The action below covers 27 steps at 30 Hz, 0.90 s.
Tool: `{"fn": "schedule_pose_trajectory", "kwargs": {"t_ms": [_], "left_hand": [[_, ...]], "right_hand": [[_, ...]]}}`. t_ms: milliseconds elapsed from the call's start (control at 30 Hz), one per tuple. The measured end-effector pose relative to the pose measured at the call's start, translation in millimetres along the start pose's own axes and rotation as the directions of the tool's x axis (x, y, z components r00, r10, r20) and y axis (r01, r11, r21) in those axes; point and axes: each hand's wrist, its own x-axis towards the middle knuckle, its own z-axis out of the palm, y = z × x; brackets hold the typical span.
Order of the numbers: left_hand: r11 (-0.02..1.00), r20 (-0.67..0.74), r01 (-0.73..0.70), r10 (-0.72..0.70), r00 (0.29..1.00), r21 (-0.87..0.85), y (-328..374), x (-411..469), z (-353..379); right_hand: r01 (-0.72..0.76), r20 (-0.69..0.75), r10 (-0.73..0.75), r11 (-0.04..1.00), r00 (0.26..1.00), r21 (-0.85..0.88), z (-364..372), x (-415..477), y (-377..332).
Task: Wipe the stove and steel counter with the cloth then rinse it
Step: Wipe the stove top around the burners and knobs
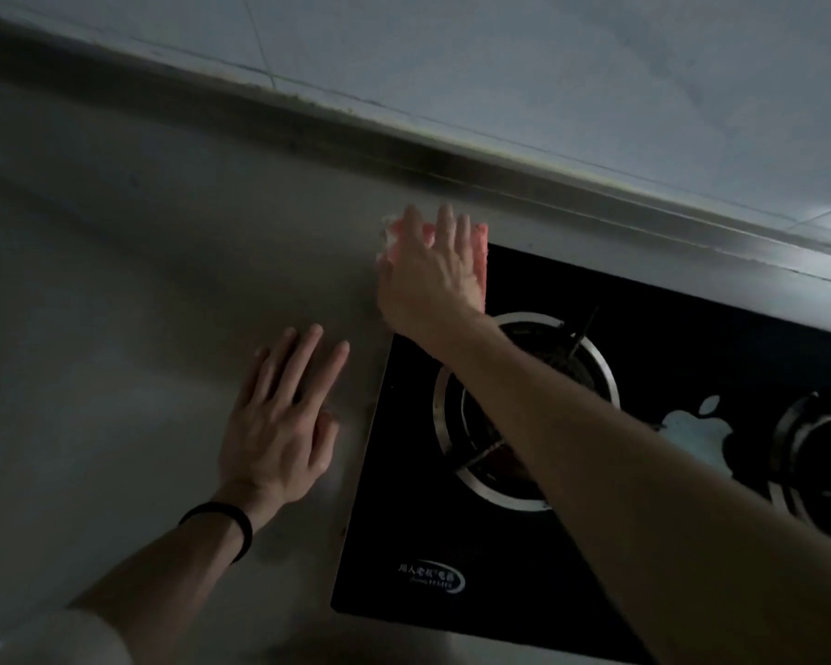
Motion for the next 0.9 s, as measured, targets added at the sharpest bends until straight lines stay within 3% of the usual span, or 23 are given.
{"fn": "schedule_pose_trajectory", "kwargs": {"t_ms": [133, 400, 500, 600, 733, 900], "left_hand": [[1.0, -0.013, -0.002, 0.002, 1.0, 0.002, -0.4, -0.5, 2.6], [1.0, -0.03, -0.018, 0.018, 0.999, -0.015, 0.5, -0.5, 2.2], [1.0, 0.001, -0.022, 0.022, 1.0, -0.003, -1.3, -0.3, 1.1], [1.0, 0.011, -0.025, 0.025, 1.0, 0.007, -2.2, -2.2, 1.1], [0.997, -0.043, -0.03, 0.027, 0.999, -0.077, -1.6, -1.7, 0.7], [0.997, -0.003, -0.04, 0.04, 0.999, -0.069, -1.1, -3.4, -3.6]], "right_hand": [[-0.142, -0.014, 0.151, 0.954, 0.988, 0.263, 36.4, -11.6, -13.4], [-0.085, -0.178, 0.133, 0.964, 0.975, 0.254, 85.2, -50.6, -13.1], [0.0, -0.155, 0.034, 0.976, 0.987, 0.216, 105.2, -73.3, -8.4], [0.017, -0.178, 0.032, 0.964, 0.984, 0.264, 123.2, -100.1, -5.5], [0.014, -0.237, 0.044, 0.971, 0.97, 0.238, 155.3, -159.4, 5.0], [0.028, -0.305, 0.026, 0.985, 0.952, 0.172, 198.6, -246.6, 24.7]]}}
